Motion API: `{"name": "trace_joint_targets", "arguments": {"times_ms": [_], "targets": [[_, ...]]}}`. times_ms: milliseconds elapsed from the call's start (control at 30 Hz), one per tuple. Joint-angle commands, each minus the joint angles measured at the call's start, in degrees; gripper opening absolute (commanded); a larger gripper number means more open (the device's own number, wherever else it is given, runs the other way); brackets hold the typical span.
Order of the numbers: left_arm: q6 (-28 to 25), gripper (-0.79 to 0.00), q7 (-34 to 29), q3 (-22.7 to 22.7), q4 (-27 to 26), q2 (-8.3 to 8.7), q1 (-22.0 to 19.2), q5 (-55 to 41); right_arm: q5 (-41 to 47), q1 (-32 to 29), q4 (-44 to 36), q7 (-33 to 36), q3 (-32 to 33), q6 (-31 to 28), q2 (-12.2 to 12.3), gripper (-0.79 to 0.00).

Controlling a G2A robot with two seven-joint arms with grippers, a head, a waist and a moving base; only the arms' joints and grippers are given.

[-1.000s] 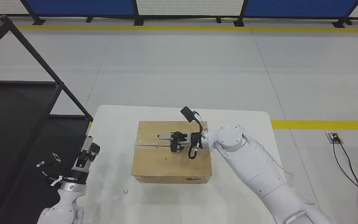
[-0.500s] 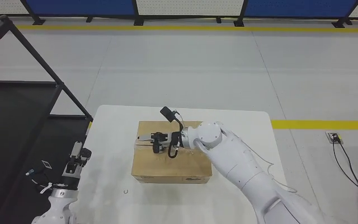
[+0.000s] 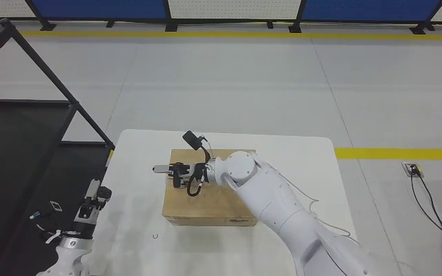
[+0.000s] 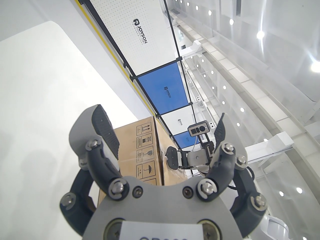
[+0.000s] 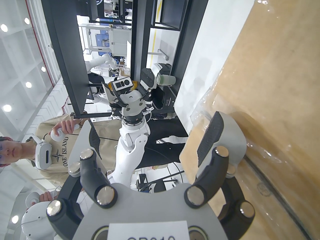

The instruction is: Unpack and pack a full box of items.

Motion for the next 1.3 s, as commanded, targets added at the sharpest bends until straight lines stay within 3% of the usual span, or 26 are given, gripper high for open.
{"name": "trace_joint_targets", "arguments": {"times_ms": [0,267,533,900,1267], "targets": [[-0.18,0.0,-0.78,0.05,0.3,0.09,-0.26,0.07,0.18,0.18,1.06,-0.17,0.11,-0.92,-0.67,0.0],[-0.93,0.0,-3.86,-0.27,1.75,0.52,-1.45,-0.49,-0.62,0.96,4.27,0.68,0.18,-0.4,-2.7,0.0],[-1.67,0.0,-8.01,-0.84,3.27,1.15,-2.88,-0.7,-0.14,0.35,5.94,3.97,1.69,-3.17,-2.81,0.0],[-2.81,0.0,-10.8,1.06,2.5,1.48,-2.75,-0.19,-1.2,-0.52,7.6,0.95,4.69,-6.6,-0.33,0.0],[-2.62,0.0,-10.95,3.06,1.18,1.67,-2.58,1.47,-4.03,-3.82,3.11,-0.64,7.29,-8.35,3.19,0.0]]}}
